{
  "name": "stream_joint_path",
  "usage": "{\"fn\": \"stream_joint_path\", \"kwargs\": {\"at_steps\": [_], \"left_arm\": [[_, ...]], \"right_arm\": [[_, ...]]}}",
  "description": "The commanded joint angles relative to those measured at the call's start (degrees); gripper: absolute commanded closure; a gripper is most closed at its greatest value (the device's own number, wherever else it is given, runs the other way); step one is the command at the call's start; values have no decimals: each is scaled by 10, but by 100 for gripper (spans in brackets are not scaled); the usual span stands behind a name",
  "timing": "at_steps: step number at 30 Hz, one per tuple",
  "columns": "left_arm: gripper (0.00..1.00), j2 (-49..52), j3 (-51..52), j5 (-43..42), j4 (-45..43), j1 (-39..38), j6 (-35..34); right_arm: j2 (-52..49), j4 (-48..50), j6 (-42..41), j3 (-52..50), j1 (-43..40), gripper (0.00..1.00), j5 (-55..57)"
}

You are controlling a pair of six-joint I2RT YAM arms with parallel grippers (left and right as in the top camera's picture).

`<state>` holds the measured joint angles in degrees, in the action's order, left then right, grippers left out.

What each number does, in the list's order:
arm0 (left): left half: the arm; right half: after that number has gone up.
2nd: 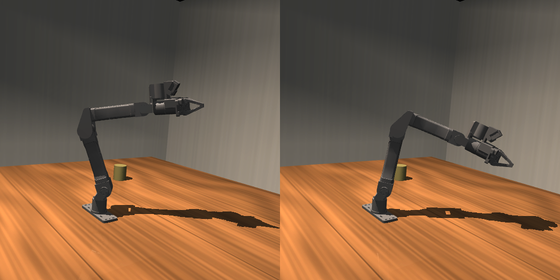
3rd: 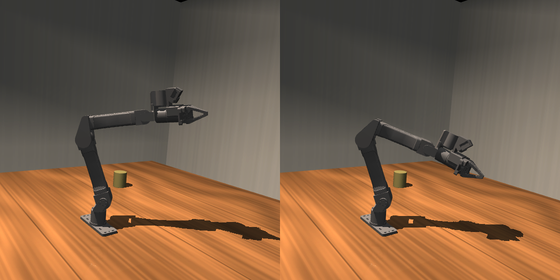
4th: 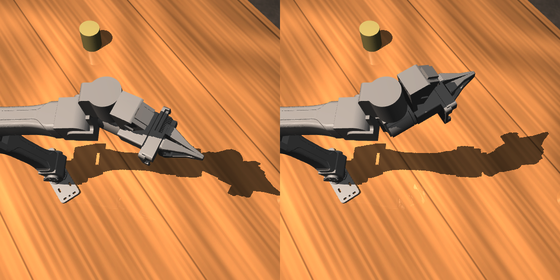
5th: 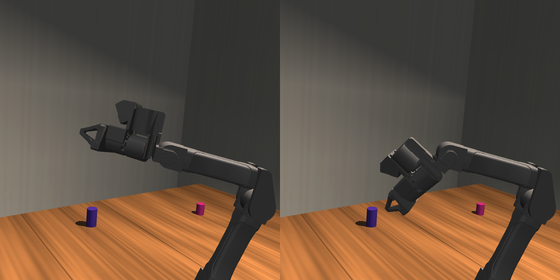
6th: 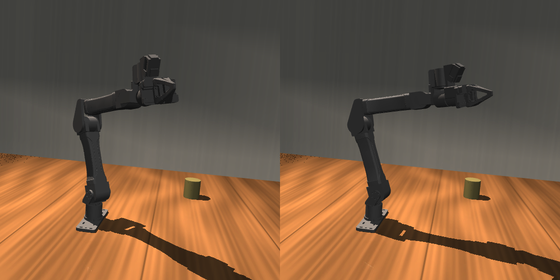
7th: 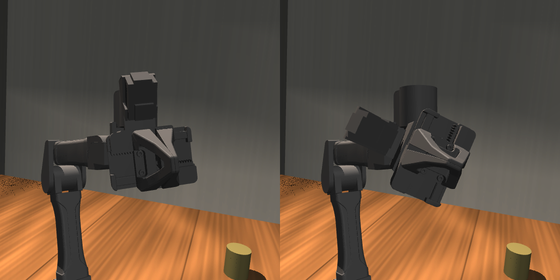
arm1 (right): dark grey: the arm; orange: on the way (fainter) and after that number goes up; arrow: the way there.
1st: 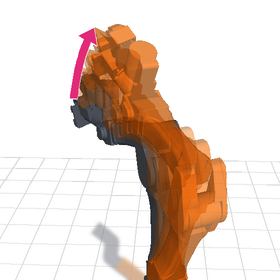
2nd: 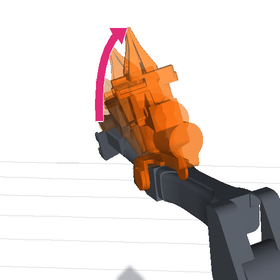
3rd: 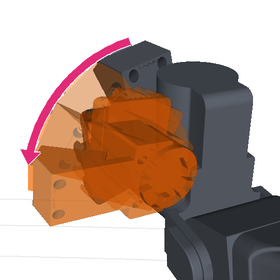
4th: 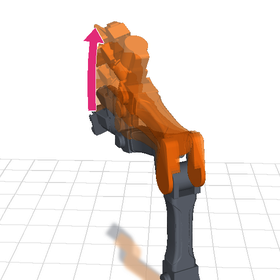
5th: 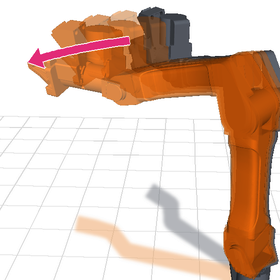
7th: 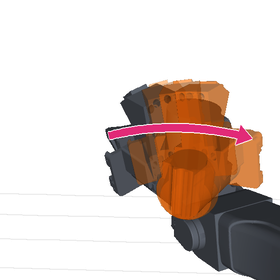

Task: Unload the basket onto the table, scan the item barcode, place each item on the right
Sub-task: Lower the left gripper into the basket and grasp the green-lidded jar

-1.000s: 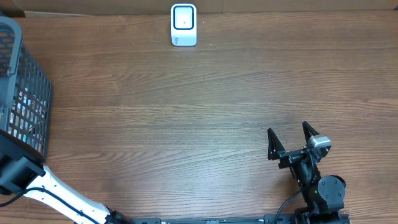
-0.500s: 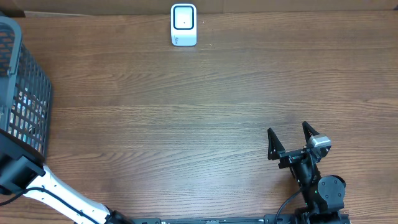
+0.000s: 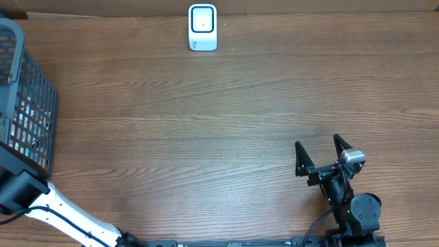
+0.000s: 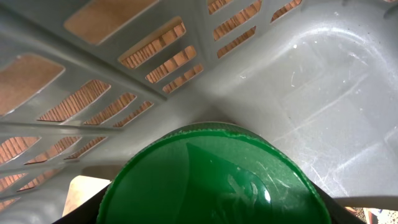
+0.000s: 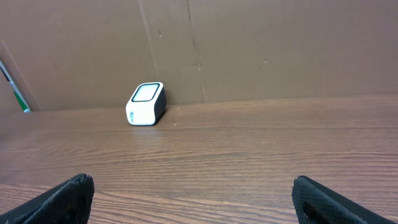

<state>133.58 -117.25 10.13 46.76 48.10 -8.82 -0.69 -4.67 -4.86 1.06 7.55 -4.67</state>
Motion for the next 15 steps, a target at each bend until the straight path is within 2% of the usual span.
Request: {"fn": "stream_joint_path", "kwargs": {"at_steps": [1,5,10,15], "left_arm": [[60,0,-21,4,11,2,0],[65,-22,-33,3,24,-2,0],[64,-88,-34,3,31,-17,-9],[64,-198,-34,4,38,-48,-68]], "right_arm": [[5,3,2,-6,2,0,-1],[5,3,2,-6,2,0,-1],[5,3,2,-6,2,0,-1],[5,3,2,-6,2,0,-1]]}}
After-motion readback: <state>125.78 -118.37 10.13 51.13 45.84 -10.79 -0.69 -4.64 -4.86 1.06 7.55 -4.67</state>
